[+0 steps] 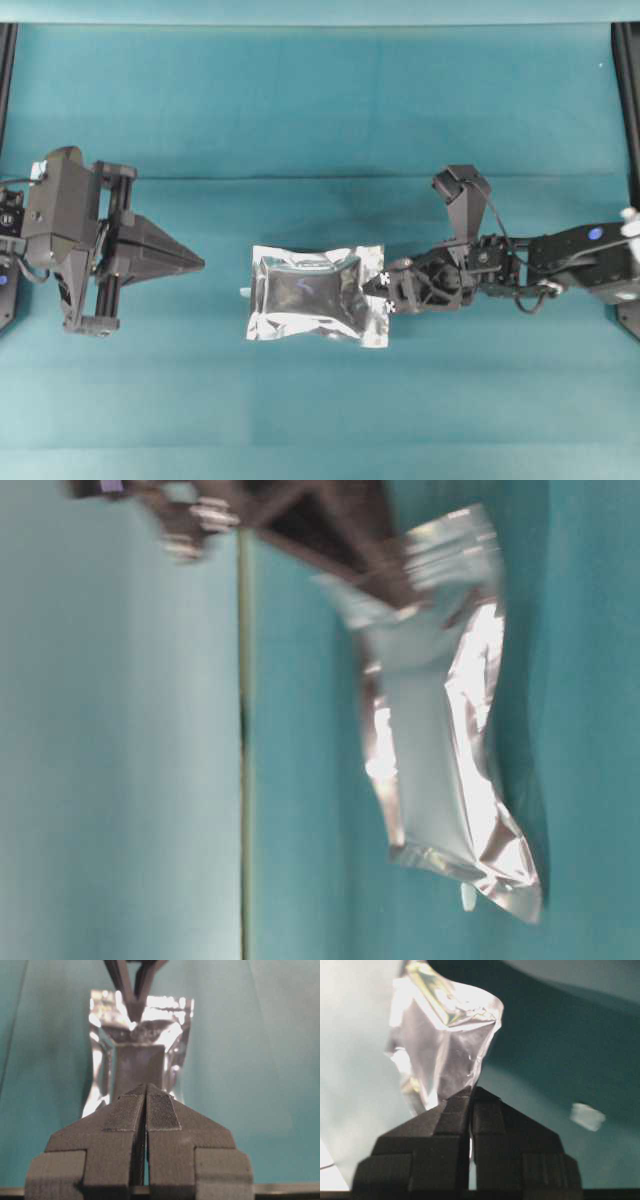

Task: Hand over the silver zip bag and make it stand upright.
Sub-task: 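Lift the bag with the right gripper and swing it upright toward center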

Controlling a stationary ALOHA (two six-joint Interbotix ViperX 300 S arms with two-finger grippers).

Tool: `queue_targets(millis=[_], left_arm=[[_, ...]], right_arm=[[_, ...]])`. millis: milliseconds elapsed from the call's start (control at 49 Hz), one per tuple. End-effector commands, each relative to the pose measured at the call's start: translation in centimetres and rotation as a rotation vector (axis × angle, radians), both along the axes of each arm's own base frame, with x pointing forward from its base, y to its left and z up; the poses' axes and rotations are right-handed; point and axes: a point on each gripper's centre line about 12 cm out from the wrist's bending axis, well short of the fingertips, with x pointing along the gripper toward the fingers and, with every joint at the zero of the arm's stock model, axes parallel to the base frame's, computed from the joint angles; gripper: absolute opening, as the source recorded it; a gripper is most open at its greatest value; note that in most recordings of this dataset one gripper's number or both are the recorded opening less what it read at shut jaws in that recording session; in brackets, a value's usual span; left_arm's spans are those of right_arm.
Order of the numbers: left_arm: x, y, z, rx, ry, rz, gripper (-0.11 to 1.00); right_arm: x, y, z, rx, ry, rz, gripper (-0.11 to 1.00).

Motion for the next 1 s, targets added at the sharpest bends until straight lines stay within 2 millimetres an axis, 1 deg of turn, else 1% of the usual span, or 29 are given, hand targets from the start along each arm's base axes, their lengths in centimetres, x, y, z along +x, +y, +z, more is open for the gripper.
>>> queue_targets(millis=[0, 163, 286, 388, 511, 654, 981], left_arm=[[0.1, 0.0, 0.5, -0.001, -0.018, -0.002, -0.07], [0.0, 0.0, 0.5, 0.000, -0.018, -0.002, -0.07], [0.0, 0.0, 0.4, 0.000, -0.018, -0.001, -0.07], [-0.1, 0.0, 0.4, 0.001, -0.017, -0.001, -0.07], [-0.1, 0.0, 0.3, 0.001, -0.015, -0.001, -0.07], [-0.2, 0.0, 0.2, -0.001, -0.012, 0.000, -0.07], [-0.4, 0.1, -0.2, 0.001, -0.002, 0.004, -0.07]], right_arm=[[0.7, 0.0, 3.2, -0.043, -0.026, 0.058, 0.01], [0.7, -0.3, 6.3, -0.126, 0.110, 0.203, 0.01], [0.5, -0.9, 8.0, -0.168, 0.219, 0.297, 0.01], [1.1, -1.3, 9.5, -0.204, 0.256, 0.361, 0.01], [1.9, -1.6, 10.5, -0.241, 0.269, 0.411, 0.01], [2.8, -1.5, 11.3, -0.261, 0.305, 0.471, 0.01], [5.1, -1.2, 12.5, -0.322, 0.438, 0.703, 0.01]])
